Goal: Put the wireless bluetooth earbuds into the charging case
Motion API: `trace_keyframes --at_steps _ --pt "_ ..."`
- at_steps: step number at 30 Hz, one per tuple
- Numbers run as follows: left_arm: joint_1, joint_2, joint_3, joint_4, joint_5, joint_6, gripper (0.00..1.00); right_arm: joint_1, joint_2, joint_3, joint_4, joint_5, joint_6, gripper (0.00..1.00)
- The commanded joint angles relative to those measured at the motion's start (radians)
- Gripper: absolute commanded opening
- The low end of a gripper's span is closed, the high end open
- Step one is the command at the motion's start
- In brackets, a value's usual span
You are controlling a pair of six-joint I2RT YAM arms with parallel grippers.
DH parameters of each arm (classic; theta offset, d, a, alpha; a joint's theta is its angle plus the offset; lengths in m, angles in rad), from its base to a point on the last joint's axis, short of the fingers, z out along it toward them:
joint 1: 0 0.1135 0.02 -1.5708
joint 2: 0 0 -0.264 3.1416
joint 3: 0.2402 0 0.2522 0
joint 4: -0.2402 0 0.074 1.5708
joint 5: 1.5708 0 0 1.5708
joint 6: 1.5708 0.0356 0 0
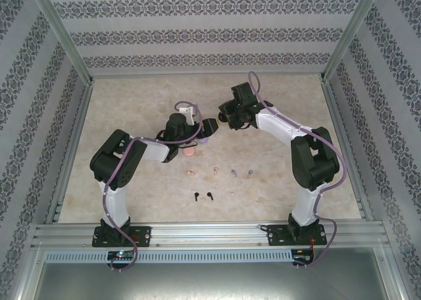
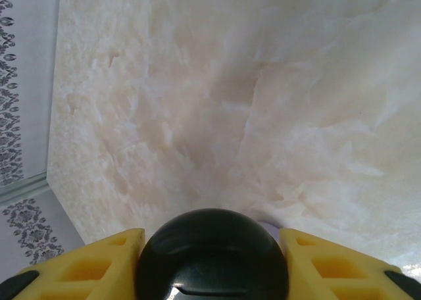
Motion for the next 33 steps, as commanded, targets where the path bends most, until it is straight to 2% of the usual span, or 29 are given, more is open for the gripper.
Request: trace_keyframes --at_steps 1,17,24,33 --pt "-0.016 0.025 0.048 0.089 0.031 -0.009 0.78 0.005 -0.033 -0.018 0.017 0.019 0.016 0.43" --pt "-0.022 0.110 0.140 0.094 0.048 -0.014 0.59 0.016 -0.034 -0.020 0.031 0.010 0.026 0.43" --pt "-0.032 0.127 0.142 0.117 0.022 -0.024 0.56 0.019 -0.039 -0.020 0.044 0.012 0.048 0.43" --pt "-0.033 0.144 0.144 0.155 -0.008 -0.046 0.48 0.023 -0.045 -0.022 0.049 0.012 0.052 0.43"
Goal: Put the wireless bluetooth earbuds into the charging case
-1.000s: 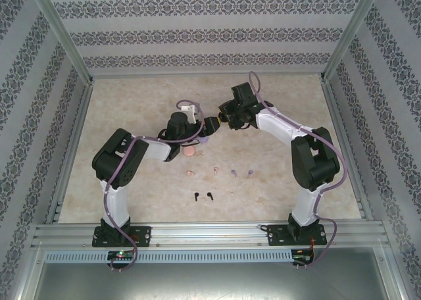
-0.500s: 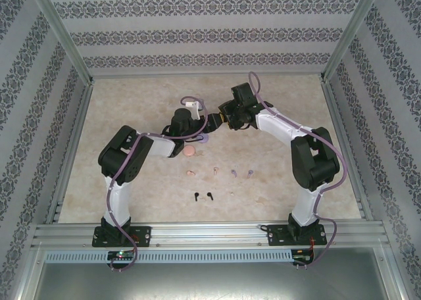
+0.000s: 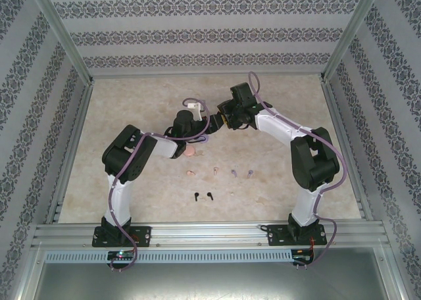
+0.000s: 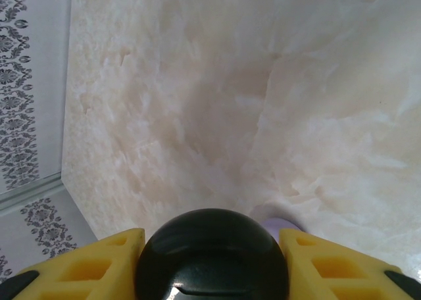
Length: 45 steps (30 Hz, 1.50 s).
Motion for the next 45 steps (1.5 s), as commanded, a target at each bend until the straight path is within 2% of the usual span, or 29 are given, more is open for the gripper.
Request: trace_keyframes --at_steps 1,8,14,15,19,22,26,32,38,41,45 --pt "-0.008 0.020 0.021 0.068 -0.025 -0.016 0.47 0.012 -0.044 -0.014 0.010 0.014 0.014 0.43" --pt "-0.008 0.019 0.023 0.085 -0.043 -0.023 0.35 0.011 -0.045 -0.017 0.012 0.019 0.014 0.43" --pt "-0.008 0.022 0.036 0.081 -0.038 -0.027 0.17 0.011 -0.049 -0.023 0.021 0.017 0.018 0.45" --pt "-0.009 0.023 0.036 0.081 -0.037 -0.029 0.13 0.010 -0.052 -0.025 0.022 0.016 0.019 0.47" --pt "-0.008 0.021 0.041 0.076 -0.022 -0.044 0.00 -0.009 -0.071 -0.028 0.035 0.016 0.012 0.67" --pt "-0.008 0.007 0.039 0.061 -0.006 -0.045 0.00 -0.036 -0.109 -0.035 0.040 0.021 -0.019 0.74" --pt "-0.001 -0.027 0.021 0.040 0.024 -0.035 0.00 -0.081 -0.181 -0.062 0.020 0.016 -0.101 0.77" --pt "0.030 -0.110 0.004 -0.045 0.181 0.005 0.00 -0.172 -0.304 -0.179 0.047 -0.032 -0.372 0.86" --pt "0.072 -0.234 0.006 -0.237 0.394 0.102 0.00 -0.252 -0.444 -0.443 0.406 -0.278 -0.673 0.84" --pt "0.078 -0.290 0.021 -0.368 0.464 0.176 0.00 -0.252 -0.490 -0.509 0.450 -0.383 -0.802 0.82" --pt "0.077 -0.331 0.060 -0.518 0.525 0.256 0.00 -0.242 -0.490 -0.561 0.517 -0.511 -0.855 0.80"
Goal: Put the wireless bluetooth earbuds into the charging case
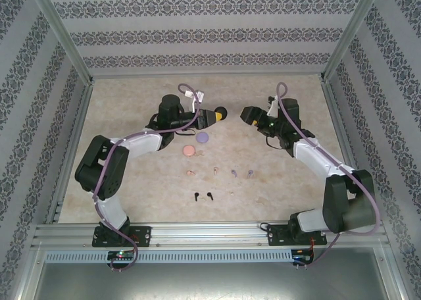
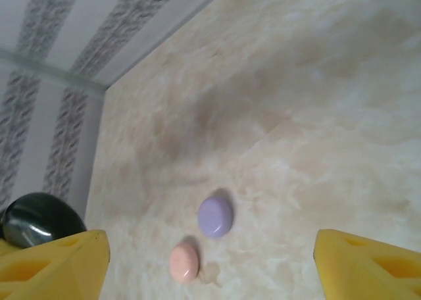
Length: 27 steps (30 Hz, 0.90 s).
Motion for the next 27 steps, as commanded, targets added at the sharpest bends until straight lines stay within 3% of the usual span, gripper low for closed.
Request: trace_keyframes --at_steps 1,16,27 --pt "0.003 -0.034 0.044 -0.181 0.112 0.114 0.00 0.018 -0.021 -0.034 0.152 -0.178 -0.126 0.79" --pt "0.003 -0.018 0.088 -0.226 0.115 0.126 0.00 0.113 0.081 0.026 0.178 -0.181 -0.137 0.72" --pt "0.003 -0.048 0.076 -0.170 0.119 0.093 0.00 0.033 0.189 -0.042 0.257 -0.144 -0.051 0.58"
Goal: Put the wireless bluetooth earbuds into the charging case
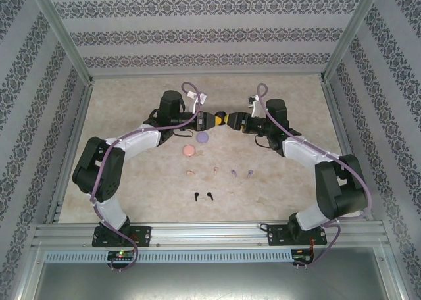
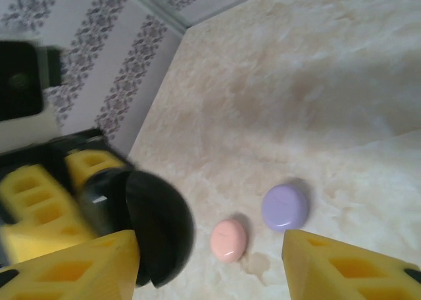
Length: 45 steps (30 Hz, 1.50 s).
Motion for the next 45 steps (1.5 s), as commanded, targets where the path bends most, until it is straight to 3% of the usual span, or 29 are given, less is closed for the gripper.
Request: trace_keyframes --at_steps 1,14,24,45 --pt "-0.002 -0.035 0.016 0.056 0.052 -0.005 0.00 -0.042 0.045 -0.053 0.041 0.028 0.045 0.58" --pt "-0.002 -0.005 -0.011 0.144 0.078 -0.059 0.00 -0.048 -0.130 -0.099 0.037 -0.042 0.061 0.61" --pt "-0.006 0.031 -0.004 0.209 0.123 -0.112 0.00 -0.034 -0.100 -0.038 0.029 -0.105 0.039 0.57" --pt "-0.016 0.035 0.025 0.190 0.119 -0.108 0.00 -0.001 -0.033 -0.012 0.014 -0.085 0.021 0.49"
